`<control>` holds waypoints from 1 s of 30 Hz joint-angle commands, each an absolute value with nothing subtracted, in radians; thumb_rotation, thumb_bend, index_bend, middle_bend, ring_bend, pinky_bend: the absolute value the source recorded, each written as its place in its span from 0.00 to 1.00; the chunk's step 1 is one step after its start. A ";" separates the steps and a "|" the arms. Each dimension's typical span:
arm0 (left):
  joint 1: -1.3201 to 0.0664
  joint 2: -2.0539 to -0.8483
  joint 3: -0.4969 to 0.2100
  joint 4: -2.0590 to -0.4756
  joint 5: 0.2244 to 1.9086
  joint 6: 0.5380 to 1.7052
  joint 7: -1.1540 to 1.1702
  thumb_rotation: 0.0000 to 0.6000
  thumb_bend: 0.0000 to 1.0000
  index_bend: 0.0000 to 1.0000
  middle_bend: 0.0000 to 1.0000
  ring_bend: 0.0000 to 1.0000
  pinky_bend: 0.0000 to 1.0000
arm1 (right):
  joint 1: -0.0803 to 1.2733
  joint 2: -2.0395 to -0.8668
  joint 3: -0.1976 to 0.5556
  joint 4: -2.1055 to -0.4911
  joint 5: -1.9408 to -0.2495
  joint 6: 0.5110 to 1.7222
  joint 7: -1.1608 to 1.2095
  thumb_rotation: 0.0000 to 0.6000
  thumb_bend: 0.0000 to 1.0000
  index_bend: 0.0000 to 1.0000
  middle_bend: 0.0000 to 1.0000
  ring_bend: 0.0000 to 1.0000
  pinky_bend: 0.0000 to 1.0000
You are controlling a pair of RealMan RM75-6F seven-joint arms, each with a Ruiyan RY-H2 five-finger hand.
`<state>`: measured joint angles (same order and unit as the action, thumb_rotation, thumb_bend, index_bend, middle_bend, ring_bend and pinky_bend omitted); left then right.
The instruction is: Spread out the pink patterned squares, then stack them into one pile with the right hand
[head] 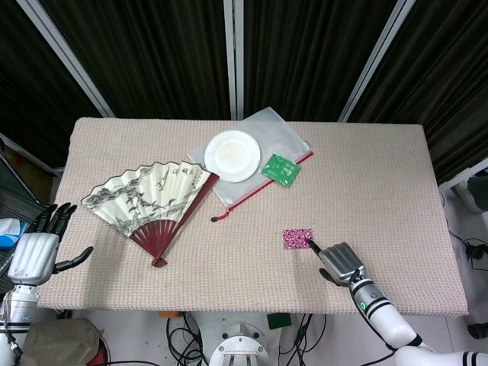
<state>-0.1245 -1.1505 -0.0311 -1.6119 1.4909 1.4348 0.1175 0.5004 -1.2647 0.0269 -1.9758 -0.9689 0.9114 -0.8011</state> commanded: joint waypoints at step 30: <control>-0.124 -1.141 -0.032 -1.605 1.482 1.434 0.100 0.00 0.09 0.06 0.06 0.04 0.16 | 0.703 -1.333 -0.034 -1.953 -0.702 0.923 -0.794 1.00 1.00 0.15 1.00 0.97 0.86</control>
<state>-0.1241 -1.1414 -0.0322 -1.6046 1.4821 1.4341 0.0995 0.6901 -1.3342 -0.0281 -1.9509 -0.7184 0.9237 -0.7888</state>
